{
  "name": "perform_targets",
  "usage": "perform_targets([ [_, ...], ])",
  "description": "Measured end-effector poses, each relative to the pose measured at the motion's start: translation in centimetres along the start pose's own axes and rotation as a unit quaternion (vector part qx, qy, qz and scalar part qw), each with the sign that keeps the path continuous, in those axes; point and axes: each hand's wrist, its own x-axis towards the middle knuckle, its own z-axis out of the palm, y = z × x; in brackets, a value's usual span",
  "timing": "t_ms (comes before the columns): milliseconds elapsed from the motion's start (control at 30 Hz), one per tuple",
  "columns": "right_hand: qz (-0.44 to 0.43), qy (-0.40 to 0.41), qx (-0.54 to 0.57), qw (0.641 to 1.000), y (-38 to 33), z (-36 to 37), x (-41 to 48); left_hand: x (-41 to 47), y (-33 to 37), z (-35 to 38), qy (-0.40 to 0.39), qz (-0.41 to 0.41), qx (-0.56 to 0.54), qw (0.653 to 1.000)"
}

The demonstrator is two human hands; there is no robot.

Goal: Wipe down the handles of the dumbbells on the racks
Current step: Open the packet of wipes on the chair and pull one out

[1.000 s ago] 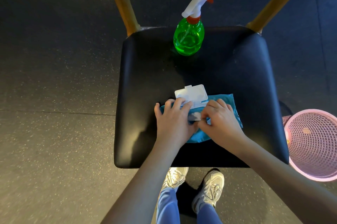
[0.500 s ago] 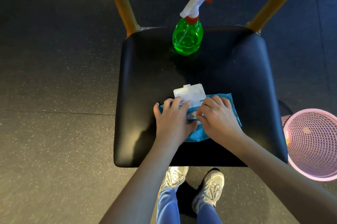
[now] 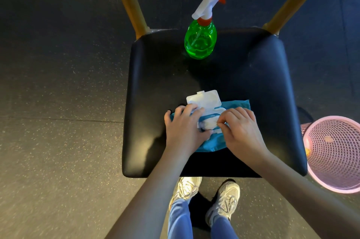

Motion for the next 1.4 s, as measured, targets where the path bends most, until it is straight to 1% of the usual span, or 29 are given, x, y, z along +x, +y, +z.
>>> perform_targets([
  [200,0.009,0.020,0.016,1.000,0.7,0.3,-0.4,0.1,-0.3,0.3,0.015,0.014,0.001,1.000],
  [367,0.045,0.005,0.016,0.999,1.4,0.6,0.5,0.1,-0.4,0.8,0.018,0.020,0.008,1.000],
  [467,0.026,0.021,0.000,0.999,1.8,1.1,1.7,0.0,-0.6,0.7,0.016,0.024,0.005,1.000],
  [533,0.009,0.033,-0.011,0.999,2.1,1.1,2.2,-0.2,-0.8,0.7,0.048,0.052,-0.007,0.997],
  [633,0.021,0.046,0.011,0.999,2.3,0.8,2.2,-0.6,-0.4,0.9,0.140,0.147,0.006,0.979],
  [733,0.054,0.045,0.047,0.996,2.3,0.8,2.1,-0.2,0.5,1.3,0.178,0.208,0.030,0.961],
  [833,0.057,0.051,0.063,0.995,2.5,0.9,2.0,0.1,0.8,1.2,0.186,0.214,0.034,0.958],
  [900,0.055,0.045,0.078,0.994,2.9,0.9,1.6,0.2,0.6,1.1,0.182,0.209,0.033,0.960],
  [967,0.055,0.034,0.092,0.994,3.3,1.0,1.4,0.3,0.5,0.9,0.174,0.222,0.043,0.958],
  [1067,0.058,0.032,0.106,0.992,3.5,1.3,1.7,0.7,0.8,0.9,0.165,0.268,0.080,0.946],
  [1200,0.065,0.028,0.116,0.991,3.7,1.4,2.4,1.2,0.9,0.6,0.194,0.281,0.119,0.932],
  [1300,0.061,0.023,0.104,0.992,4.0,1.3,2.3,1.9,1.5,0.4,0.230,0.297,0.143,0.916],
  [1400,0.068,0.013,0.100,0.993,4.6,1.2,1.9,2.4,2.2,0.2,0.237,0.329,0.169,0.899],
])
